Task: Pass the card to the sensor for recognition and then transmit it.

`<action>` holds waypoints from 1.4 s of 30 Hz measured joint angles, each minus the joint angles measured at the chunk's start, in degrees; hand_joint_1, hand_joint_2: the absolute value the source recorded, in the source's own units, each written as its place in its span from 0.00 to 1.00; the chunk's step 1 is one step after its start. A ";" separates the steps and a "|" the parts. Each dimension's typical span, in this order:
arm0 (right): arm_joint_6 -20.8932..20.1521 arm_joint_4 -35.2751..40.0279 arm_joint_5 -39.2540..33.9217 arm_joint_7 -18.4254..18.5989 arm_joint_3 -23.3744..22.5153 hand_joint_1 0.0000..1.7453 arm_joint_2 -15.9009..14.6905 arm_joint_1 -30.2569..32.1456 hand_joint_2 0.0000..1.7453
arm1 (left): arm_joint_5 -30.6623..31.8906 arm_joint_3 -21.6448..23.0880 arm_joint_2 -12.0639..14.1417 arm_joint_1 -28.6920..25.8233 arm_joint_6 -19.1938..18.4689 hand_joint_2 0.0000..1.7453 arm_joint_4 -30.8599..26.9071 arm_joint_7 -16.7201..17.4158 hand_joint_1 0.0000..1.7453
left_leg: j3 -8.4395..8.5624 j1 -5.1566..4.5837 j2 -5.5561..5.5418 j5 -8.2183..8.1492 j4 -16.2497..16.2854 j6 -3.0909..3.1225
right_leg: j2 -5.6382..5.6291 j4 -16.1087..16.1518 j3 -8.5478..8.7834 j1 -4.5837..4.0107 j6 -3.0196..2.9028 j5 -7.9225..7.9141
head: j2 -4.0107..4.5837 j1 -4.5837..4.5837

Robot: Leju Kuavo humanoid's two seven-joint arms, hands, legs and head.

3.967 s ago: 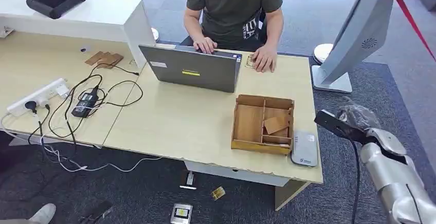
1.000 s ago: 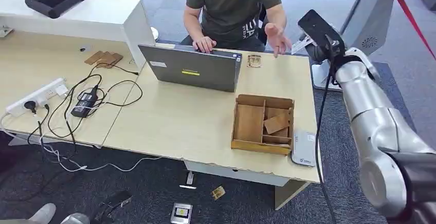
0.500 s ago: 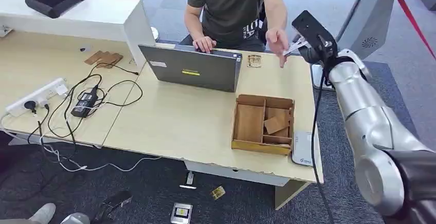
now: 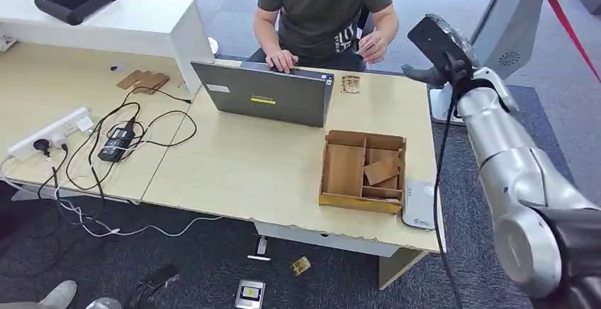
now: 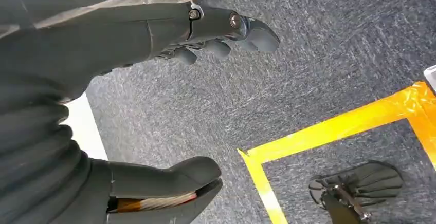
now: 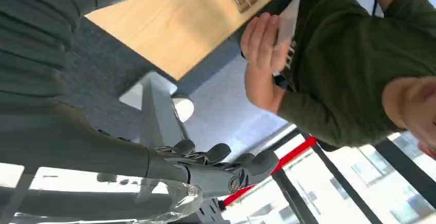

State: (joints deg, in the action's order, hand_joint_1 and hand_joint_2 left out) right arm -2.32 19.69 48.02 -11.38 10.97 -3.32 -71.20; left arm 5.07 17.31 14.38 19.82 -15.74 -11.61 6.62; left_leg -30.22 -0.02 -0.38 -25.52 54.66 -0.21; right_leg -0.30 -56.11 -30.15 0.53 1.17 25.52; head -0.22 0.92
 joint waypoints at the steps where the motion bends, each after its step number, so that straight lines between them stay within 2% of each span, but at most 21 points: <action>1: 0.27 0.28 0.00 -1.05 0.02 0.00 -0.48 0.16 1.00 | -0.17 -0.09 0.13 -0.28 0.15 1.00 0.00 -0.26 0.00 | 0.01 0.00 0.00 0.00 0.01 0.00 | 0.00 0.00 0.00 0.00 0.00 0.00 | 0.00 0.00; 4: 0.31 2.30 -0.02 -3.43 0.04 0.00 -2.15 1.70 1.00 | -0.68 -0.20 0.61 -1.10 0.70 1.00 0.00 -1.05 0.00 | 0.01 0.01 0.00 0.00 0.02 0.00 | 0.00 0.01 0.01 -0.01 0.00 0.00 | 0.00 -0.02; 6: -1.16 5.15 -0.11 -3.43 0.20 0.00 -3.52 4.03 1.00 | -0.98 -0.55 0.94 -1.77 0.92 1.00 0.00 -1.79 0.00 | 0.04 0.02 0.00 0.00 0.03 0.00 | 0.00 0.01 0.02 -0.01 0.00 0.00 | -0.02 0.00; 12: -14.06 24.58 -1.40 5.35 0.46 0.00 -10.07 16.66 1.00 | -1.53 -1.98 2.73 -4.76 1.81 1.00 0.04 -3.84 0.00 | 0.05 0.04 -0.01 -0.05 0.04 0.05 | -0.05 0.06 0.03 -0.01 0.01 0.00 | 0.00 0.00; 15: -21.08 38.41 -3.10 9.09 0.50 0.00 -14.46 22.15 1.00 | -1.70 -3.01 3.73 -5.87 2.07 1.00 0.09 -4.74 0.00 | 0.01 0.01 0.00 -0.07 0.05 0.05 | -0.05 0.07 0.00 0.00 0.01 0.01 | 0.00 0.02; 18: -24.46 49.59 -5.16 11.98 0.28 0.00 -17.62 25.58 1.00 | -1.66 -3.78 4.55 -7.02 2.45 1.00 0.22 -5.16 0.00 | 0.00 0.01 0.09 -0.09 0.04 0.06 | -0.19 0.07 -0.06 -0.01 0.01 0.01 | 0.00 0.04; 20: -25.09 54.87 -6.21 13.48 -0.07 0.00 -19.26 27.45 1.00 | -1.29 -4.11 4.83 -7.08 2.51 1.00 0.22 -5.22 0.00 | 0.03 0.04 0.08 -0.10 0.04 0.06 | -0.19 0.07 -0.03 -0.03 0.00 0.01 | 0.00 -0.02; 24: -24.59 64.14 -9.21 16.35 -1.07 0.00 -21.18 33.23 1.00 | 0.05 -4.44 5.11 -7.12 2.69 1.00 0.22 -4.87 0.00 | 0.05 0.09 0.08 -0.10 0.03 0.05 | -0.19 0.07 0.01 -0.09 0.00 0.01 | 0.00 0.02; 27: -23.16 69.21 -14.01 19.36 -2.27 0.00 -20.91 39.57 1.00 | 0.59 -4.48 5.31 -6.93 2.71 1.00 0.22 -4.85 0.00 | 0.07 0.18 0.05 -0.10 0.03 0.05 | -0.16 0.09 0.13 -0.17 -0.01 0.01 | -0.02 -0.04; 29: -21.03 71.51 -14.34 20.52 -2.32 0.00 -20.26 43.78 1.00 | 0.79 -4.50 5.38 -6.82 2.71 1.00 0.22 -4.98 0.00 | 0.06 0.17 0.03 -0.10 0.03 0.05 | -0.16 0.09 0.10 -0.16 -0.01 0.01 | 0.00 0.04; 31: -17.30 72.77 -12.06 20.12 -2.21 0.00 -19.73 47.80 1.00 | 1.07 -4.57 5.38 -6.55 2.71 1.00 0.20 -5.20 0.00 | 0.03 0.17 0.03 -0.10 0.03 0.05 | -0.15 0.09 0.12 -0.17 -0.01 0.02 | 0.00 -0.02; 35: -7.26 72.94 -1.69 15.85 -1.64 0.00 -17.77 54.21 1.00 | 1.53 -4.94 5.38 -6.35 2.82 1.00 0.20 -5.35 0.00 | 0.02 0.17 0.03 -0.14 0.02 0.00 | -0.16 0.08 0.11 -0.17 -0.03 0.03 | 0.00 0.00; 37: -5.17 72.57 2.02 14.38 -0.85 0.00 -16.78 56.65 1.00 | 1.55 -5.05 5.38 -6.45 2.82 1.00 0.20 -5.31 0.00 | 0.00 0.17 0.03 -0.15 0.02 0.00 | -0.16 0.07 0.10 -0.17 -0.05 0.05 | 0.00 0.00; 42: -3.76 70.95 10.84 13.66 2.53 0.00 -14.71 59.06 1.00 | 1.27 -5.70 5.38 -7.49 3.23 1.00 0.20 -4.94 0.00 | -0.05 0.17 0.04 -0.14 0.01 0.00 | -0.16 0.06 0.04 -0.17 -0.06 0.05 | 0.00 0.00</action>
State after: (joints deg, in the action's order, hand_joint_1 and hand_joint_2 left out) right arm -6.08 90.64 58.85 2.27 13.50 -18.03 -12.14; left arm 6.34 11.61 19.76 12.33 -12.50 -11.41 1.68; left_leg -30.27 0.15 -0.34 -25.67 54.67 -0.21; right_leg -0.46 -56.05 -30.12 0.36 1.11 25.57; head -0.22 0.92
